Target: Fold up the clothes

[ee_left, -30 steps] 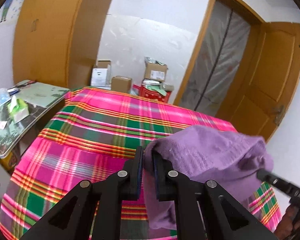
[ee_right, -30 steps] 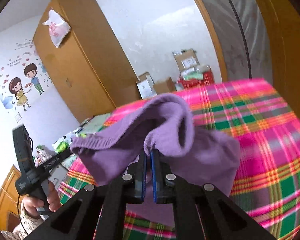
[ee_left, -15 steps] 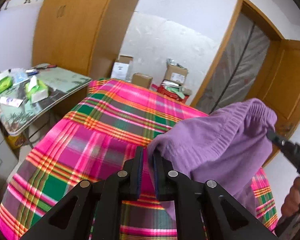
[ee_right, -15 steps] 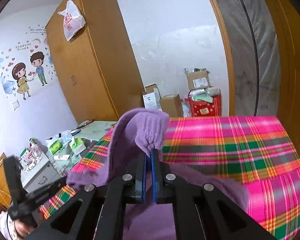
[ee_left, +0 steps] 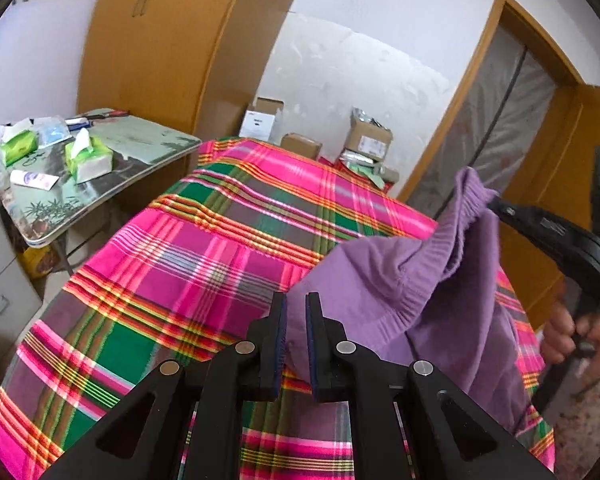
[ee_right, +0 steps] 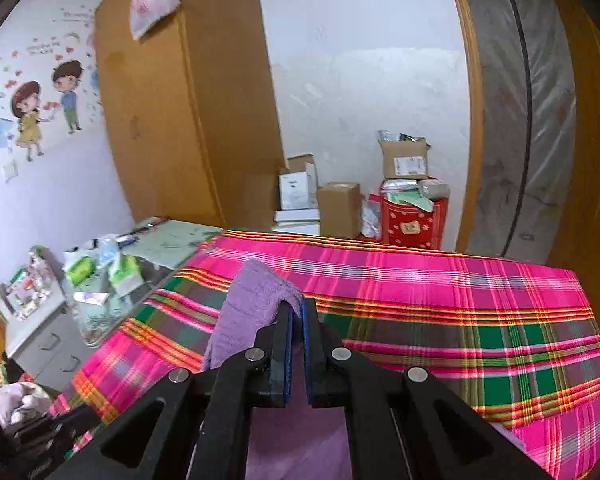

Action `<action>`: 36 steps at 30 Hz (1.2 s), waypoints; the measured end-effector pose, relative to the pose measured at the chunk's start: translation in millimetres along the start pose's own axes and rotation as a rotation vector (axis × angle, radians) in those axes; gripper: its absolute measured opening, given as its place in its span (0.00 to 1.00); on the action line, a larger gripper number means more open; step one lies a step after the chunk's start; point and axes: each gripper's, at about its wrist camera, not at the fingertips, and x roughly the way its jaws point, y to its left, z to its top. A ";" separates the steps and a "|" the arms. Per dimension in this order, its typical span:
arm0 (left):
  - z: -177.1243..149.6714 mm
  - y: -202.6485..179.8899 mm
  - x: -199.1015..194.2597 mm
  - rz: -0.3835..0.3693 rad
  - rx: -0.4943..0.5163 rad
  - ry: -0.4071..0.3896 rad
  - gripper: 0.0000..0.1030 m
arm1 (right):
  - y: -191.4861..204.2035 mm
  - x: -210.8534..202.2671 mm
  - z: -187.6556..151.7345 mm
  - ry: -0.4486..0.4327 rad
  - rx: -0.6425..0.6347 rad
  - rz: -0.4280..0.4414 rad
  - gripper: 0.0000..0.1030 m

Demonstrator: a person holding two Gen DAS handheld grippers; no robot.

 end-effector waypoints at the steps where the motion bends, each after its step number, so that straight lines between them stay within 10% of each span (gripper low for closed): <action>1: -1.4 -1.6 2.2 -0.009 0.003 0.011 0.09 | -4.3 7.1 3.4 0.008 0.015 -0.014 0.04; 16: -16.0 -16.6 28.2 -0.028 0.057 0.129 0.18 | -31.0 61.7 -12.7 0.260 0.072 0.021 0.08; 20: -15.6 -13.0 28.7 -0.007 0.055 0.138 0.24 | -44.7 37.4 -21.3 0.275 0.075 0.063 0.25; 27: -14.8 -6.7 29.6 0.031 0.050 0.152 0.24 | -73.5 -26.8 -55.7 0.246 0.107 0.078 0.27; 36: -14.1 3.3 32.8 0.080 0.038 0.171 0.32 | -143.3 -103.4 -138.8 0.250 0.296 -0.068 0.38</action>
